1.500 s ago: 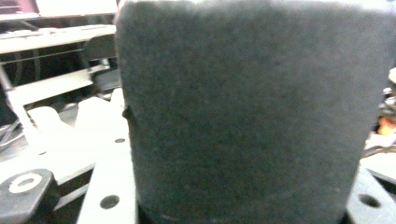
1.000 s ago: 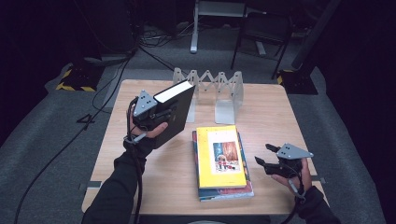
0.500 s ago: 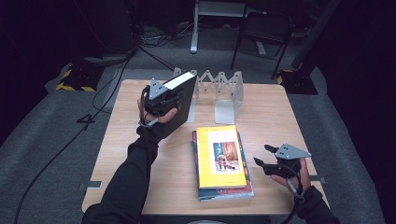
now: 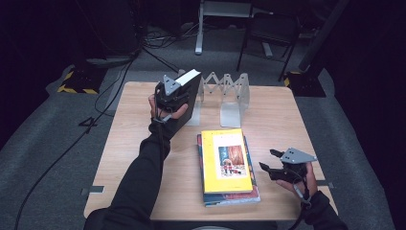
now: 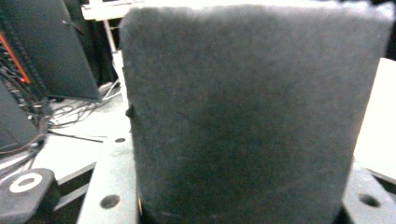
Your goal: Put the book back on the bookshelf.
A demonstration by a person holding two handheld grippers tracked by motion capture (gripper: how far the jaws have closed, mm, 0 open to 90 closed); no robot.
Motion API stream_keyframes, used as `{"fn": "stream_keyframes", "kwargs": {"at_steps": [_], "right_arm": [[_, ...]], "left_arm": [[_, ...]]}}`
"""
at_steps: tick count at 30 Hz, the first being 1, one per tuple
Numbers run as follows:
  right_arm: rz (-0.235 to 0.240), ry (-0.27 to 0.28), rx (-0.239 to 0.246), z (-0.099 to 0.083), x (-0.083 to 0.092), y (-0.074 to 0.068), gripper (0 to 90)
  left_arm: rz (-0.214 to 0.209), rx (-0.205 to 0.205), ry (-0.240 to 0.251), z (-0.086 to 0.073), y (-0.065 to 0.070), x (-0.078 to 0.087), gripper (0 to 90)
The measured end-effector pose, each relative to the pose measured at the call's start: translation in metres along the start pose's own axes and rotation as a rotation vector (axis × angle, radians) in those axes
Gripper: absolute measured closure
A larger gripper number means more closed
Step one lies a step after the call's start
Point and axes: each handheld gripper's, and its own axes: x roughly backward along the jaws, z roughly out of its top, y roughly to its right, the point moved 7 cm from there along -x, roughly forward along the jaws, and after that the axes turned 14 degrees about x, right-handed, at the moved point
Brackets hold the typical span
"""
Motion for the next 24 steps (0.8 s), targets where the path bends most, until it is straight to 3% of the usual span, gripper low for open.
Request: {"fn": "stream_keyframes", "kwargs": {"at_steps": [4, 7, 24], "right_arm": [[-0.002, 0.004, 0.002, 0.000, 0.001, 0.000, 33.5], [-0.002, 0.004, -0.002, 0.000, 0.001, 0.000, 33.5], [0.005, -0.010, 0.029, 0.002, -0.001, -0.003, 33.5]], "left_arm": [[0.001, 0.024, -0.015, -0.009, -0.003, -0.006, 51.8], [0.004, 0.060, 0.009, -0.011, -0.006, -0.004, 51.8], [0.035, 0.103, 0.085, -0.037, -0.009, 0.023, 50.9]]}}
